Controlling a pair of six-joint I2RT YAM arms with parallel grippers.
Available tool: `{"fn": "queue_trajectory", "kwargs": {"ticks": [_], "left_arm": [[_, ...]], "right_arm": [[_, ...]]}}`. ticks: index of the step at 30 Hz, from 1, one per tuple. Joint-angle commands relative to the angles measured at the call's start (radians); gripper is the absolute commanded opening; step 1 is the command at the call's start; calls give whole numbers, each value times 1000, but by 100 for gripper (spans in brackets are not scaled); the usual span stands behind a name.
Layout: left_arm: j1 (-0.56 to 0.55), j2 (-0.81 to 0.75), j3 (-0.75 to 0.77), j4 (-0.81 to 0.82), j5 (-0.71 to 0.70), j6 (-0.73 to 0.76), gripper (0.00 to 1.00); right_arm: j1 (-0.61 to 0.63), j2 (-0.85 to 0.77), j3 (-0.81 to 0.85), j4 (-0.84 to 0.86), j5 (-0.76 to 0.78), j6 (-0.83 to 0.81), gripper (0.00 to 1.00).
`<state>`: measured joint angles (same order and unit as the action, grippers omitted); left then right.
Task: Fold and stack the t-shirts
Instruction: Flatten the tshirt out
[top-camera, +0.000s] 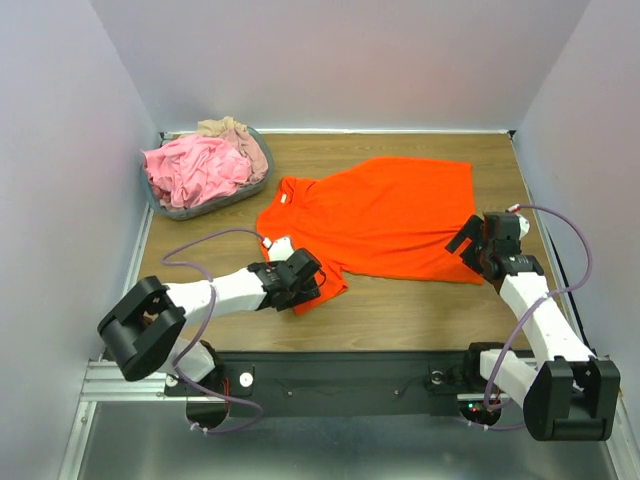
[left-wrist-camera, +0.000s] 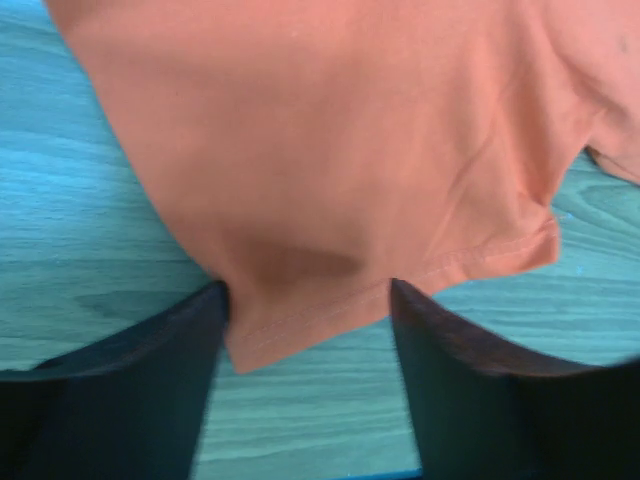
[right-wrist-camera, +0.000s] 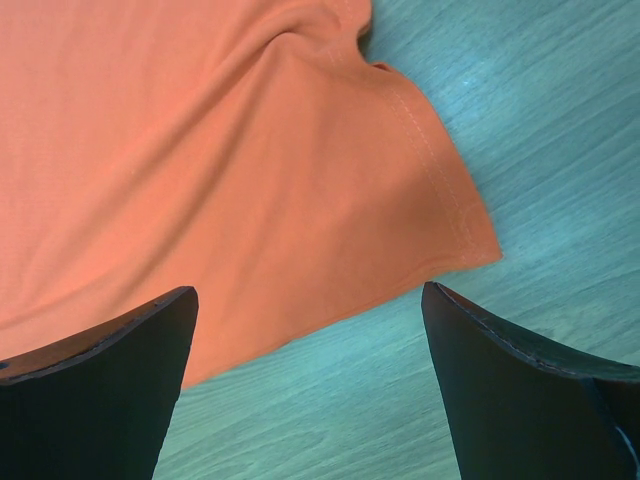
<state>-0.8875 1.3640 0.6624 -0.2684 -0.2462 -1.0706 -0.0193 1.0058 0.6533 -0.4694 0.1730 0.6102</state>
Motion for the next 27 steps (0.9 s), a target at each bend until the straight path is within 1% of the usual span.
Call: {"fn": "queue_trajectory", "kwargs": {"ticks": [1, 3, 4, 6, 7, 8, 11, 15, 19, 21, 24, 27], "left_arm": [[-39, 93, 12, -74, -22, -48, 66], [-53, 122, 32, -110, -40, -54, 56], [-60, 132, 40, -127, -47, -61, 45], [-65, 136, 42, -138, -56, -68, 28], [-67, 132, 40, -141, -57, -69, 17], [-67, 127, 40, -143, -64, -71, 0], [-70, 90, 36, -149, -80, -74, 0], [-70, 5, 13, -157, -129, -81, 0], [-70, -87, -15, -141, -160, -71, 0], [-70, -108, -24, -131, -160, -63, 0], [-70, -135, -29, -111, -153, -46, 0], [-70, -161, -43, -115, -159, -52, 0]], "right_arm": [[-5, -3, -6, -14, 55, 11, 100], [-5, -6, -4, -18, 75, 17, 100], [-5, -10, -6, -18, 92, 22, 100], [-5, -10, -9, -23, 114, 28, 100], [-5, -10, -9, -23, 118, 33, 100], [-5, -6, -7, -23, 129, 37, 100], [-5, 4, -7, -31, 146, 48, 100], [-7, 27, -4, -60, 213, 95, 100], [-7, 59, -12, -67, 215, 117, 100], [-7, 74, -17, -67, 223, 134, 100], [-7, 123, -24, -63, 246, 167, 99], [-7, 188, -18, -54, 255, 186, 96]]}}
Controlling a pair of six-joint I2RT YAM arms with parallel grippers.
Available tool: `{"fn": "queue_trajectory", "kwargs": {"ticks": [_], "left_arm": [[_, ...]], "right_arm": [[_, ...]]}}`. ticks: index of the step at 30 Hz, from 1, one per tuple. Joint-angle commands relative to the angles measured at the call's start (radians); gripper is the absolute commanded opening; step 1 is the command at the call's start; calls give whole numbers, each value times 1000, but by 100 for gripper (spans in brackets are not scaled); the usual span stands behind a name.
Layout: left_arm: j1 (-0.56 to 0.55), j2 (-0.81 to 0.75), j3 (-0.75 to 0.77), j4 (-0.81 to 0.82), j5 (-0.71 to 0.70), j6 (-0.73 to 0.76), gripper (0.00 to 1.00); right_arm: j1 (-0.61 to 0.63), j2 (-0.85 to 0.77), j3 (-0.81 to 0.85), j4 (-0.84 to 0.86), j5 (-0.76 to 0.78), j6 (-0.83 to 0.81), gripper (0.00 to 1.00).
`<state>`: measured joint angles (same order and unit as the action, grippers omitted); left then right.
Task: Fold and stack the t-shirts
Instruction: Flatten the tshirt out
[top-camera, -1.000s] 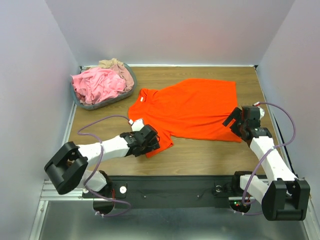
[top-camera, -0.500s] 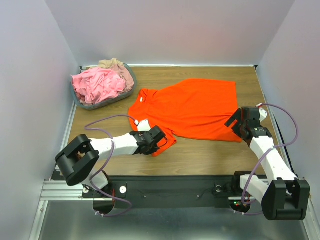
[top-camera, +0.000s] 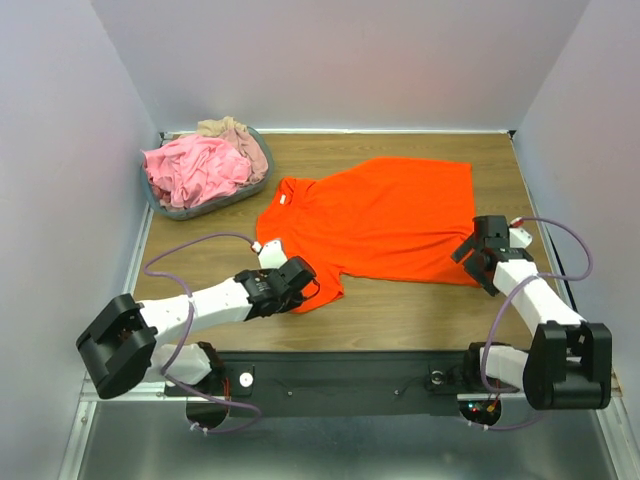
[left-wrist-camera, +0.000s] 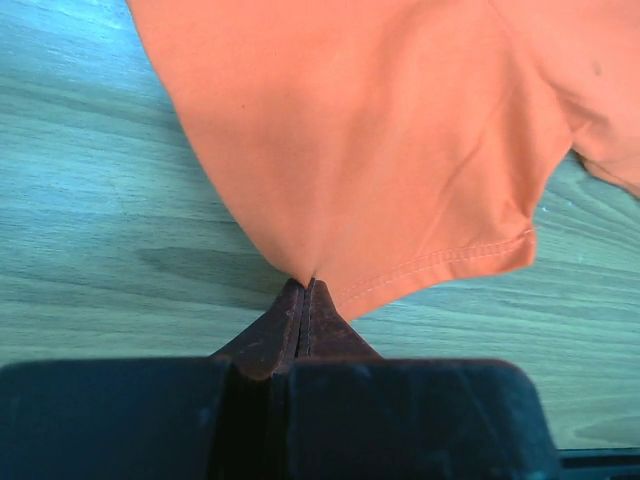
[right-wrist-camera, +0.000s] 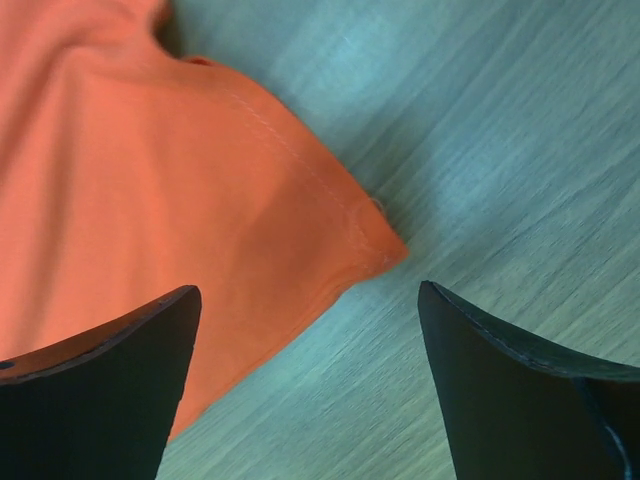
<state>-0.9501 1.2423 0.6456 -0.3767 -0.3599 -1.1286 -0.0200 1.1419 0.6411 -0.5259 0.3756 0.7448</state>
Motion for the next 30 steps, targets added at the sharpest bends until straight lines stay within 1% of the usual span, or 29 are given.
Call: {"fn": "queue_trajectory", "kwargs": {"ticks": [1, 6, 7, 9, 10, 12, 13, 15, 16, 18, 19, 20, 21, 22, 25, 30], "left_arm": [[-7, -47, -30, -7, -45, 3, 0], [-7, -90, -63, 12, -42, -7, 0], [-7, -93, -63, 13, -40, -7, 0], [-7, -99, -70, 19, -40, -8, 0], [-7, -102, -72, 22, -42, -8, 0], [-7, -99, -72, 18, -43, -8, 0], [-7, -99, -70, 15, -47, -11, 0], [-7, -96, -64, 2, -47, -16, 0], [-7, -98, -64, 1, -47, -19, 0], [-7, -107, -58, 4, -44, -19, 0], [-7, -113, -55, 4, -44, -17, 0], [-7, -118, -51, 4, -44, -14, 0], [-7, -122, -44, 4, -45, -10, 0], [-7, -136, -29, -2, -54, 3, 0], [-7, -158, 12, -25, -96, 27, 0], [-7, -228, 181, -114, -200, 105, 0]], "right_arm": [[-6, 64, -8, 7, 45, 53, 94], [-9, 125, -56, 79, 19, 79, 88], [-17, 134, -60, 90, 7, 79, 86], [-20, 156, -69, 127, -26, 62, 85], [-21, 179, -75, 156, -56, 56, 83], [-21, 200, -78, 164, -67, 54, 78], [-21, 205, -81, 170, -76, 54, 69], [-21, 200, -93, 178, -93, 48, 61], [-21, 191, -96, 184, -113, 44, 48], [-20, 153, -98, 187, -132, 28, 34], [-21, 138, -97, 188, -150, 18, 21], [-20, 121, -93, 188, -159, 2, 17], [-21, 81, -89, 188, -168, -8, 10], [-20, 61, -84, 188, -176, -27, 0], [-21, -36, -58, 187, -170, -56, 0], [-21, -184, 32, 185, -185, -117, 0]]}}
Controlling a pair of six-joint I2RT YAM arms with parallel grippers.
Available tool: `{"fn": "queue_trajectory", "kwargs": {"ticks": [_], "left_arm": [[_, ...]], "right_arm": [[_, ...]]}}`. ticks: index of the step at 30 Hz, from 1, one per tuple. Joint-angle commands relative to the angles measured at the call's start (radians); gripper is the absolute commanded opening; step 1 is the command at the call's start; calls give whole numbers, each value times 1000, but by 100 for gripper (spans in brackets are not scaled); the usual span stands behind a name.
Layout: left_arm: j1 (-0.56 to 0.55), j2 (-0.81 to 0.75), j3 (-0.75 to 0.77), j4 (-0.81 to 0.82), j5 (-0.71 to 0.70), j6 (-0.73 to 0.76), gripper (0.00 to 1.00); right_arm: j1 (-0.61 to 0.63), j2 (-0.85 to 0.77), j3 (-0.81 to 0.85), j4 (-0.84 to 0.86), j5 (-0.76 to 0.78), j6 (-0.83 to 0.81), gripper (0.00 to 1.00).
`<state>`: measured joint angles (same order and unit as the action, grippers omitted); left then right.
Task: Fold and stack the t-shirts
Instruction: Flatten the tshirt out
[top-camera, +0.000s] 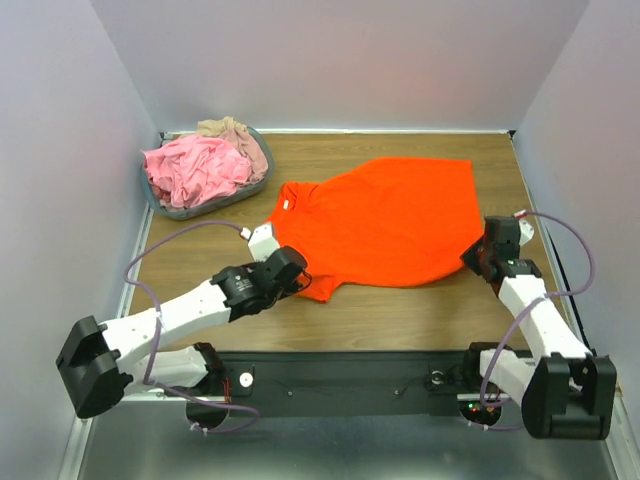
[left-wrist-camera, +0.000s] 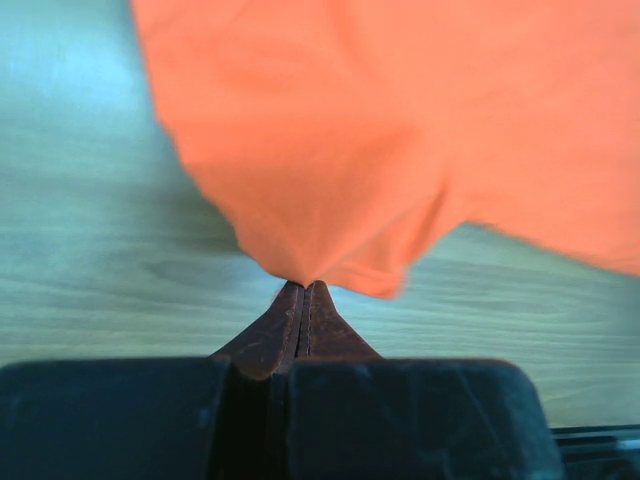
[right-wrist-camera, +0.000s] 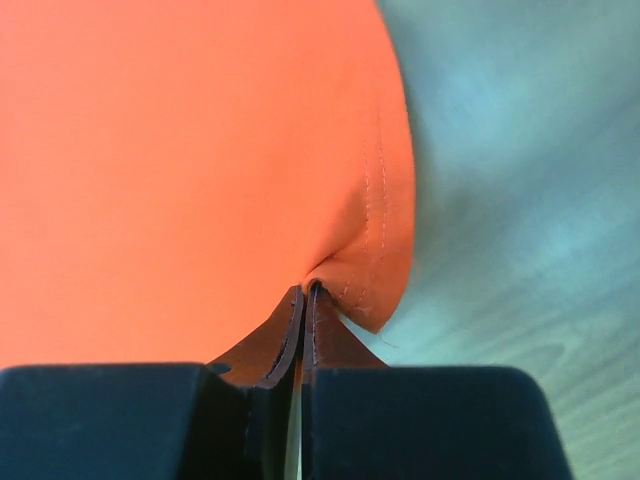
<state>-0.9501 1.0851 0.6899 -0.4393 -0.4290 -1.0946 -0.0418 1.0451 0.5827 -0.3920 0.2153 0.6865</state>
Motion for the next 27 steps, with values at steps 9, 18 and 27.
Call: {"fn": "queue_trajectory", "kwargs": {"ticks": [9, 18, 27], "left_arm": [[-7, -260, 405, 14, -214, 297, 0], [-7, -358, 687, 99, -183, 551, 0], [-7, -347, 979, 140, 56, 705, 0]], "right_arm": [[2, -270, 417, -50, -24, -122, 0], [0, -296, 787, -183, -1, -154, 0], [2, -313, 1139, -310, -36, -160, 0]]}}
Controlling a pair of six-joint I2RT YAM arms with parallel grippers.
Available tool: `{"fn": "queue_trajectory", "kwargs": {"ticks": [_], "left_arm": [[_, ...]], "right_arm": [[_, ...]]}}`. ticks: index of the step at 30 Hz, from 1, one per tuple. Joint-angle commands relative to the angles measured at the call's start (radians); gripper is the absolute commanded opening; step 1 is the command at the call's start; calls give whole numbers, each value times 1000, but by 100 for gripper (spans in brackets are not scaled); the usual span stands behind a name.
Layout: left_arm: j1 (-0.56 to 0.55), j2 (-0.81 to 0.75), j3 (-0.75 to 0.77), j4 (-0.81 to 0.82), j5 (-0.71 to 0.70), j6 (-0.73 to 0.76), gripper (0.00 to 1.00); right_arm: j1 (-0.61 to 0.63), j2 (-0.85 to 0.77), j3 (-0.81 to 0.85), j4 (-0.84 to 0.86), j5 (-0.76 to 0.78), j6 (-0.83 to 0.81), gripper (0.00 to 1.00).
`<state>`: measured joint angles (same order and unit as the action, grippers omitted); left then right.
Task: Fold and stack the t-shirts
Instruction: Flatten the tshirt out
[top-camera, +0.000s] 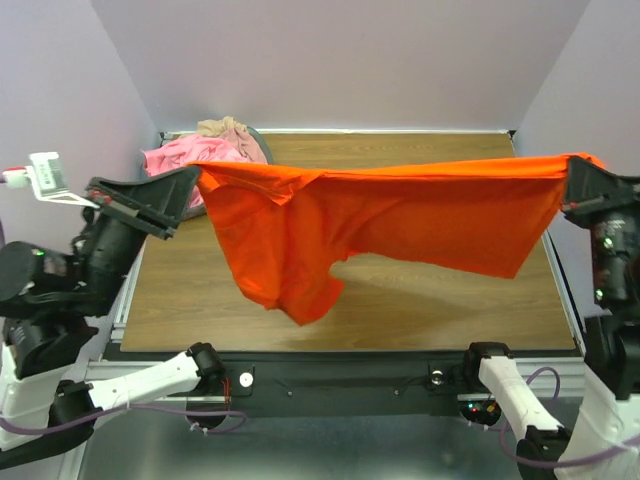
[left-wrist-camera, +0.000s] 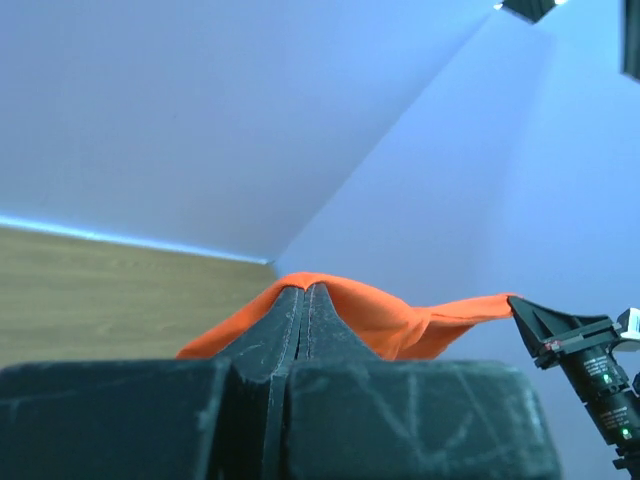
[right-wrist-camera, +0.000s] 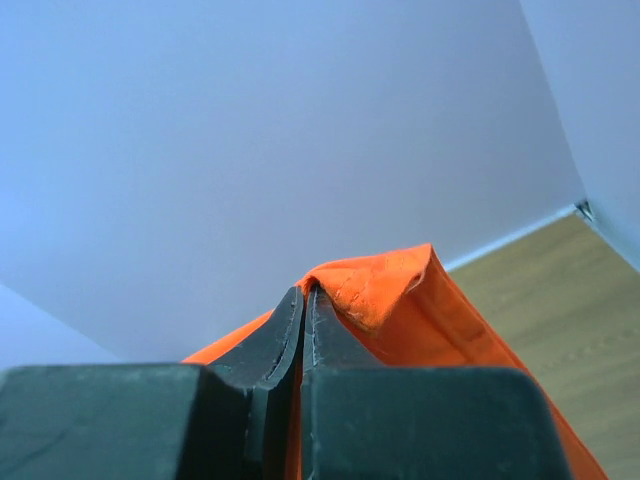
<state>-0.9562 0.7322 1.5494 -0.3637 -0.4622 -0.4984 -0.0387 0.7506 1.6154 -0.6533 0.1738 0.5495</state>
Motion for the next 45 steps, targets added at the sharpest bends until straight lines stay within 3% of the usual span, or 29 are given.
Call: {"fn": "queue_trajectory", "kwargs": {"ticks": [1, 5, 11, 12, 16, 19, 21, 22, 24, 27, 29, 36, 39, 45], "left_arm": [[-1, 10, 139, 65, 105, 119, 0], [-1, 27, 250, 42, 143, 142, 0], [-1, 65, 236, 37, 50, 152, 0], [-1, 73, 209, 43, 15, 153, 0], [-1, 154, 111, 66, -344, 141, 0], [14, 268, 28, 97, -492, 133, 0], [164, 370, -14, 95, -395, 89, 0], [241, 407, -34, 110, -171, 83, 0], [383, 537, -86, 156, -48, 24, 0], [427, 760, -60, 233, -24, 49, 0], [451, 954, -2, 285, 65, 84, 0], [510, 1527, 619, 167, 183, 165, 0], [527, 1631, 699, 204, 224, 182, 0], [547, 1639, 650, 307, 266, 193, 0]], "right_arm": [[-3, -20, 127, -71, 0, -23, 0], [-1, -33, 207, -117, -11, -25, 0], [-1, -23, 190, -128, 15, -25, 0], [-1, -20, 175, -128, 19, -22, 0], [-1, 19, 46, -118, 79, -5, 0], [-1, 41, -116, -85, 141, 16, 0], [-1, 74, -255, -23, 158, 30, 0], [-1, 93, -296, 21, 159, 35, 0], [-1, 163, -421, 79, 170, 44, 0], [-1, 322, -509, 217, 206, 58, 0], [-3, 439, -534, 301, 225, 61, 0], [-3, 952, -320, 428, 228, 18, 0], [-3, 1111, -188, 432, 230, -11, 0], [-9, 1270, -55, 431, 231, -45, 0]]}}
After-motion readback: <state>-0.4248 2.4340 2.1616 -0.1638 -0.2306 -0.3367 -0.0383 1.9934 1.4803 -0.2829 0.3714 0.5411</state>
